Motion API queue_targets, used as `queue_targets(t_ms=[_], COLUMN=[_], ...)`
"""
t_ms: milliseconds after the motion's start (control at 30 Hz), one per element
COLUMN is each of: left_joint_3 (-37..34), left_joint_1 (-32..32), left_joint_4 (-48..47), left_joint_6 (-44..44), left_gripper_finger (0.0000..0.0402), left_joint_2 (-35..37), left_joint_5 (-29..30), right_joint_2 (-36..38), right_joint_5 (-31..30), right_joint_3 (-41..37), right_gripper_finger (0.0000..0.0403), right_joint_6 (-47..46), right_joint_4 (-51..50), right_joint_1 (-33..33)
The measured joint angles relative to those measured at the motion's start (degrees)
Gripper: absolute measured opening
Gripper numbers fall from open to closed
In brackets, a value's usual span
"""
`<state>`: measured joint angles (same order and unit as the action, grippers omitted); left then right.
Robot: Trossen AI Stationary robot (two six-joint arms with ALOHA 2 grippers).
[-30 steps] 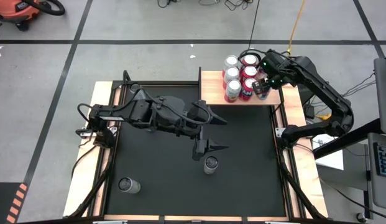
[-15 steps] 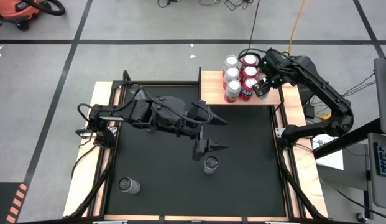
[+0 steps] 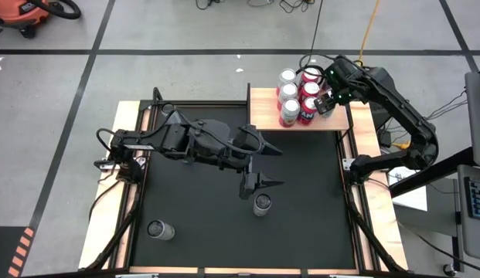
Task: Place canned beverage on shelf
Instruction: Put the bottom blue soda can on the shelf aligned with the other blue soda can
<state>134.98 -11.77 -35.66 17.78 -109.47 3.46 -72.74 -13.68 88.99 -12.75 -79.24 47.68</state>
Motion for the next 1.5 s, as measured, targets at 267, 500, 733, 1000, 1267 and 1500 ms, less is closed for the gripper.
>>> queue_targets(t_ms=[267,500,733,1000,1267,1500], left_joint_3=[0.0,0.0,0.0,0.0,0.0,0.0], left_joint_1=[0.0,0.1,0.1,0.1,0.1,0.1], left_joint_4=[0.0,0.0,0.1,0.1,0.1,0.2], left_joint_6=[0.0,0.0,0.0,0.0,0.9,1.3], left_gripper_finger=[0.0391,0.0391,0.0391,0.0391,0.0391,0.0391], left_joint_2=[0.0,0.0,0.0,0.0,0.0,0.0], left_joint_5=[0.6,1.1,1.1,1.3,1.5,1.5], right_joint_2=[0.0,0.0,0.0,-1.3,-2.5,-2.6], right_joint_5=[0.6,3.1,3.3,3.3,3.2,0.5], right_joint_3=[0.0,0.0,0.0,0.1,0.2,0.2], right_gripper_finger=[0.0217,0.0217,0.0217,0.0217,0.0231,0.0246], right_joint_6=[1.9,3.1,3.8,4.9,4.9,4.9], right_joint_4=[2.6,4.3,4.1,4.0,4.5,4.4], right_joint_1=[2.4,3.8,4.9,5.2,5.2,5.2])
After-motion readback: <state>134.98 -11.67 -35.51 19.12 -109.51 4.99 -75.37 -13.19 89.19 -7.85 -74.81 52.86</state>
